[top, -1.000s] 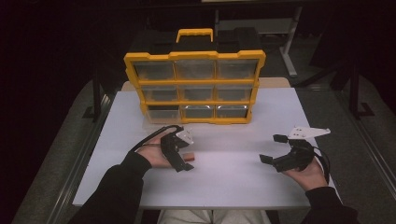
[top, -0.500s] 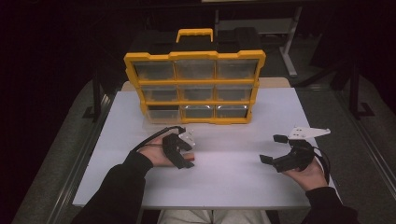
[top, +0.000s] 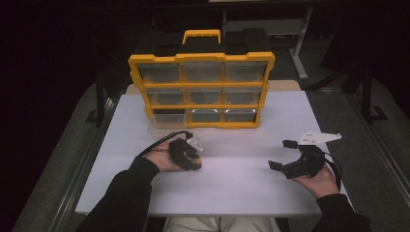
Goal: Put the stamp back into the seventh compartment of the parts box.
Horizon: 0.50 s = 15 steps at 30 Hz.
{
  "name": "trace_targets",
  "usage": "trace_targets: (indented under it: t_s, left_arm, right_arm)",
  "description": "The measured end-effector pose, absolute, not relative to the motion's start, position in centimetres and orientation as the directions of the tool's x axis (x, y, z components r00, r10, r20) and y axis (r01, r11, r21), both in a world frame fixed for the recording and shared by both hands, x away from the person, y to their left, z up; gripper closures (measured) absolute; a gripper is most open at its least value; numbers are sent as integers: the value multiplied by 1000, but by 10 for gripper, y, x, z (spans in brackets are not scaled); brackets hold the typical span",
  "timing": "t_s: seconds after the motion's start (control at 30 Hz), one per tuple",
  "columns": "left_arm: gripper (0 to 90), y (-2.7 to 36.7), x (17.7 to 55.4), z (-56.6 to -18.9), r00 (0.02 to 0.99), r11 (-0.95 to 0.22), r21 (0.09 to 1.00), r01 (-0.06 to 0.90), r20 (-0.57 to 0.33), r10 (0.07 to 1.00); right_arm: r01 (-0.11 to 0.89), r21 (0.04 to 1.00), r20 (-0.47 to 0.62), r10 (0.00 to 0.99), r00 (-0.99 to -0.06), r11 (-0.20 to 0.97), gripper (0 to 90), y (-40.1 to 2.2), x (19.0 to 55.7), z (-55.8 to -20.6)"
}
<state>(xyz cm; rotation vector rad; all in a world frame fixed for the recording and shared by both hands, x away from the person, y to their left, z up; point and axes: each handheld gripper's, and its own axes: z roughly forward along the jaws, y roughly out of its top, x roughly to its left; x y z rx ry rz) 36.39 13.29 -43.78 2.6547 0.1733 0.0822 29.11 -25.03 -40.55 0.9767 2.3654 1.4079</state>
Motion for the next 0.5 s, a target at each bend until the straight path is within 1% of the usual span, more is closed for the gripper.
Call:
trace_targets:
  t_s: [0.07, 0.3, 0.5]
  left_arm:
    - [653, 134, 365, -437, 991, -876, 468, 112, 17, 136]
    - [660, 134, 364, -437, 992, -881, 461, 104, 21, 128]
    - [661, 130, 363, -428, 993, -890, 447, 88, 30, 113]
  right_arm:
    - [429, 844, 140, 640, -755, 321, 0, -250, 291, -406]
    - [431, 844, 141, 642, -754, 321, 0, -250, 291, -406]
    - [428, 847, 139, 646, -751, 316, 0, -251, 290, -405]
